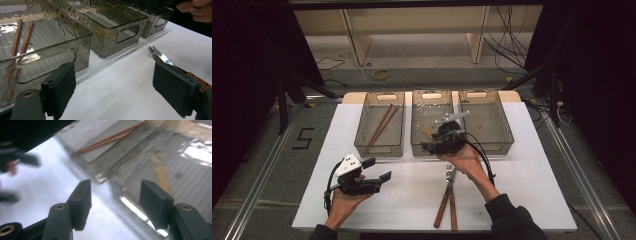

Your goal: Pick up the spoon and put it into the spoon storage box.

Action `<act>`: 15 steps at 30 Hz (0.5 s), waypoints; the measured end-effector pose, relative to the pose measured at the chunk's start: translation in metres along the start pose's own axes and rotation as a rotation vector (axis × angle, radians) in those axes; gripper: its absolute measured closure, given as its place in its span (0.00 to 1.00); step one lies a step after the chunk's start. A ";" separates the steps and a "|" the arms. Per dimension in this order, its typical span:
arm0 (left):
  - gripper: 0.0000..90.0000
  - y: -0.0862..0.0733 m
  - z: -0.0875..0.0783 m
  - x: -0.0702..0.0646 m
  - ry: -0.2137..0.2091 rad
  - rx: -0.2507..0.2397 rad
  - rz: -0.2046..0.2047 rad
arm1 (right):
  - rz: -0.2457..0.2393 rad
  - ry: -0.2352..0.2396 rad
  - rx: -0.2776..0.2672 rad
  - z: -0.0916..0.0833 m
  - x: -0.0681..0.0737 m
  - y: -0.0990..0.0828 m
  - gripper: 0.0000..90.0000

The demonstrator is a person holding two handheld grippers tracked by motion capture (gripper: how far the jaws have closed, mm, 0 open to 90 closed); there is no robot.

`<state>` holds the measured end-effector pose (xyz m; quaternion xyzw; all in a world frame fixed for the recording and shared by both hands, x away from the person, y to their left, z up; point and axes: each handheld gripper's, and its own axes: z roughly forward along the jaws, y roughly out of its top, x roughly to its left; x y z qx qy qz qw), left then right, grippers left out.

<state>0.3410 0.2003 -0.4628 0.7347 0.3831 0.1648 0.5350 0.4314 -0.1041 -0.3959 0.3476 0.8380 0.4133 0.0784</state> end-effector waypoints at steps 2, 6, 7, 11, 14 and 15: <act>0.20 0.000 0.000 0.000 0.000 -0.001 -0.001 | -0.017 0.023 0.004 -0.005 0.008 -0.010 0.49; 0.20 0.000 0.000 0.000 0.002 -0.002 -0.001 | -0.012 0.076 0.015 -0.014 0.017 -0.032 0.52; 0.20 0.000 0.000 0.000 0.001 -0.001 0.001 | -0.013 0.088 0.009 -0.015 0.018 -0.037 0.53; 0.20 0.000 0.000 0.000 0.002 0.000 0.001 | -0.016 0.102 0.026 -0.021 0.024 -0.055 0.60; 0.20 0.000 0.000 0.000 0.002 -0.003 -0.001 | -0.026 0.114 0.039 -0.025 0.029 -0.068 0.66; 0.20 0.000 0.000 0.000 0.003 -0.002 0.000 | -0.024 0.119 0.048 -0.026 0.032 -0.073 0.69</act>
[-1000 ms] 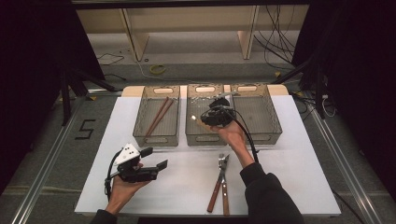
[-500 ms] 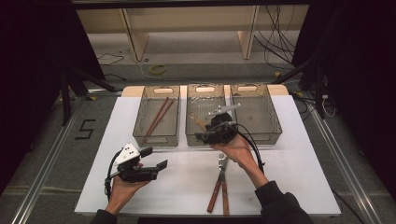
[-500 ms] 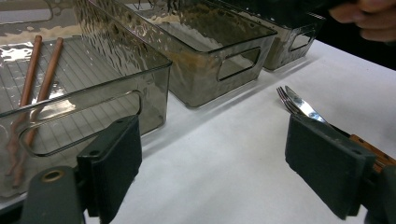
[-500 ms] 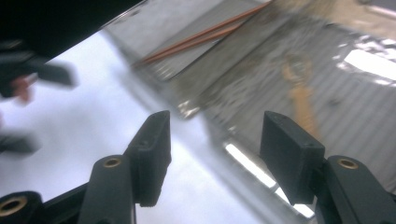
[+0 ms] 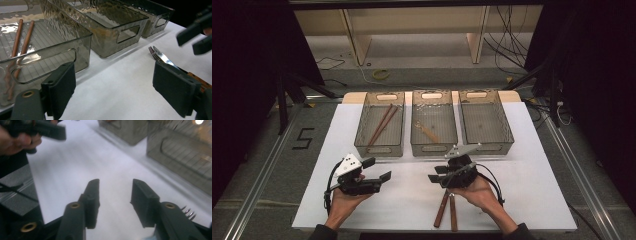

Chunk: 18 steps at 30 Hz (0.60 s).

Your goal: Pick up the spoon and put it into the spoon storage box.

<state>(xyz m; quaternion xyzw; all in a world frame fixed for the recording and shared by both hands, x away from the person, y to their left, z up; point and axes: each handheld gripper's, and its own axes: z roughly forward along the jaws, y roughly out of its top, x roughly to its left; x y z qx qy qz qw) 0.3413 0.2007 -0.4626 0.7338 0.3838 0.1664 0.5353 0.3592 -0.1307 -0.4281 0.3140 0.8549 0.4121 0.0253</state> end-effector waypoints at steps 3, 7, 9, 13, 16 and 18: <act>0.20 0.000 0.000 0.000 0.000 0.000 0.001 | -0.015 0.012 0.018 -0.003 0.006 -0.014 0.79; 0.20 0.000 0.000 0.000 0.000 0.002 0.004 | -0.016 0.007 0.040 -0.006 0.012 -0.029 0.90; 0.20 0.000 0.000 0.000 0.000 0.001 0.004 | -0.013 0.010 0.053 -0.007 0.013 -0.036 0.95; 0.20 0.000 0.000 0.000 0.001 0.003 0.004 | -0.008 0.020 0.088 -0.008 0.016 -0.049 1.00; 0.20 0.000 0.000 0.000 0.000 0.003 0.006 | -0.014 0.025 0.128 -0.006 0.019 -0.058 1.00; 0.20 0.000 0.000 0.000 0.001 0.003 0.007 | -0.017 0.028 0.152 -0.006 0.022 -0.063 1.00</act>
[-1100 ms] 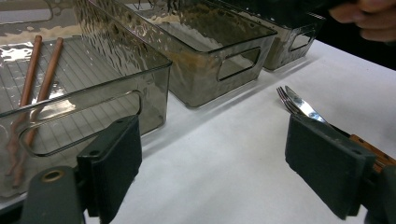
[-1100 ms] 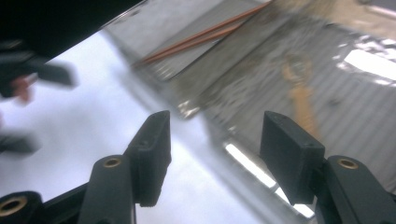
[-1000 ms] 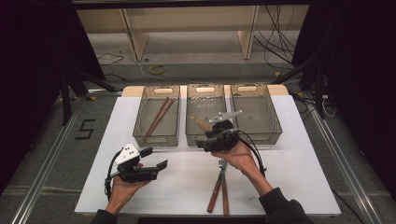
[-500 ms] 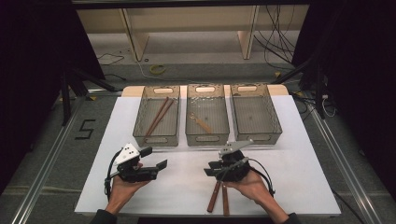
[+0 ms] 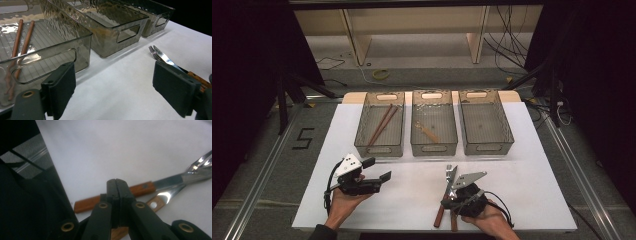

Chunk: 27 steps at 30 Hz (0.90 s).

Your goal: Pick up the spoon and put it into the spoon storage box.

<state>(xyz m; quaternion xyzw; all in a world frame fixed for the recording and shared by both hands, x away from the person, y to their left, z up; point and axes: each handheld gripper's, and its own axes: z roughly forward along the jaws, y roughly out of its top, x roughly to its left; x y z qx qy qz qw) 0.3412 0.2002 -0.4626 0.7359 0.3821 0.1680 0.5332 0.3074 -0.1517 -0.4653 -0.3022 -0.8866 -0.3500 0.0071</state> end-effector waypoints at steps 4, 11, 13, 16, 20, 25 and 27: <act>0.20 0.000 0.000 0.000 0.001 0.001 0.001 | -0.008 -0.001 0.033 0.001 0.003 -0.008 1.00; 0.20 0.000 0.001 0.000 0.002 0.003 0.002 | -0.031 0.000 0.076 0.002 0.007 -0.017 1.00; 0.20 0.000 0.000 0.000 0.002 0.002 0.001 | -0.042 -0.004 0.086 0.001 0.009 -0.018 1.00; 0.20 0.000 0.001 0.000 0.003 0.002 0.000 | -0.074 -0.033 0.124 0.002 0.011 -0.021 1.00; 0.20 0.000 0.000 0.000 0.002 0.002 0.001 | -0.052 -0.044 0.123 -0.001 0.005 -0.024 1.00; 0.20 0.000 0.001 0.000 0.003 0.002 -0.001 | -0.003 -0.079 0.117 -0.012 -0.012 -0.029 1.00; 0.20 0.000 0.001 0.000 0.003 0.003 0.002 | 0.017 -0.094 0.113 -0.017 -0.021 -0.032 1.00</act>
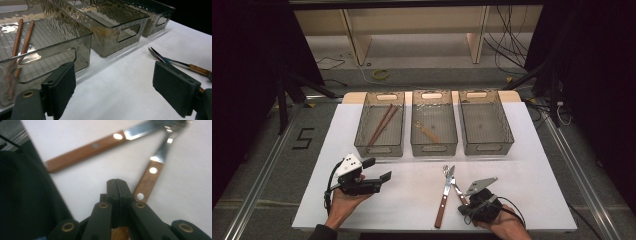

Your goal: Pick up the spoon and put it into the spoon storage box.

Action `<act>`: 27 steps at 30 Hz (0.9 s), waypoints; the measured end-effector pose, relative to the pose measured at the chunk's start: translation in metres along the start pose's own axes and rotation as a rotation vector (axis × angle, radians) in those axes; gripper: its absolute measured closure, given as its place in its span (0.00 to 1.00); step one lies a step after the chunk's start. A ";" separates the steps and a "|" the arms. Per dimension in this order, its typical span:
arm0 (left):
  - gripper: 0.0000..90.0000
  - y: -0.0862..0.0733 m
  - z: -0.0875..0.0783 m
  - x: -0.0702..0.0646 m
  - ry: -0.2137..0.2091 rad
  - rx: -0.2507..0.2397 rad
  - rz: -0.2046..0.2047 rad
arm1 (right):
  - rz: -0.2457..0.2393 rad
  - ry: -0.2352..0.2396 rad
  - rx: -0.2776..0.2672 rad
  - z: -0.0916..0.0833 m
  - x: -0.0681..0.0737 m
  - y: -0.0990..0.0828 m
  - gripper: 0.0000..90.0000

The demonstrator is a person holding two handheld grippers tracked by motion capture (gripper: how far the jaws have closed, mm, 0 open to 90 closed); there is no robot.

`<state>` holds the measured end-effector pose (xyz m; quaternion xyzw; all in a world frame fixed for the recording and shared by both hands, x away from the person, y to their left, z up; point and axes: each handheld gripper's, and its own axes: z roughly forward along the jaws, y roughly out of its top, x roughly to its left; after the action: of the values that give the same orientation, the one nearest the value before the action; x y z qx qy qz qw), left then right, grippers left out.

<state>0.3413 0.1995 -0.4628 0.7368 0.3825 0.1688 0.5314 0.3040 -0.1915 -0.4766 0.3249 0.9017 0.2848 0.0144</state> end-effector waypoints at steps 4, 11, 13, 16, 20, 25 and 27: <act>0.20 0.000 0.000 0.000 0.000 0.000 -0.003 | 0.045 -0.027 0.000 -0.007 -0.014 -0.003 1.00; 0.20 0.000 0.000 0.000 0.000 0.000 -0.003 | 0.056 -0.091 -0.003 -0.013 -0.027 -0.006 1.00; 0.20 0.000 0.001 0.000 0.000 0.001 -0.003 | 0.071 -0.111 -0.007 -0.015 -0.031 -0.006 1.00; 0.20 0.000 0.001 0.000 -0.001 0.002 -0.002 | 0.089 -0.074 -0.069 -0.019 -0.029 -0.002 1.00; 0.20 0.000 0.001 0.000 0.000 0.007 0.001 | 0.032 -0.033 -0.115 -0.015 -0.008 0.012 1.00; 0.20 -0.001 0.001 0.000 -0.001 0.009 0.002 | -0.026 0.000 -0.150 -0.003 0.015 0.031 1.00; 0.20 0.000 0.001 0.000 -0.001 0.009 0.001 | -0.043 0.014 -0.149 0.005 0.021 0.038 1.00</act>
<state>0.3420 0.1985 -0.4638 0.7396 0.3824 0.1670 0.5281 0.3105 -0.1525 -0.4574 0.3013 0.8850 0.3529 0.0383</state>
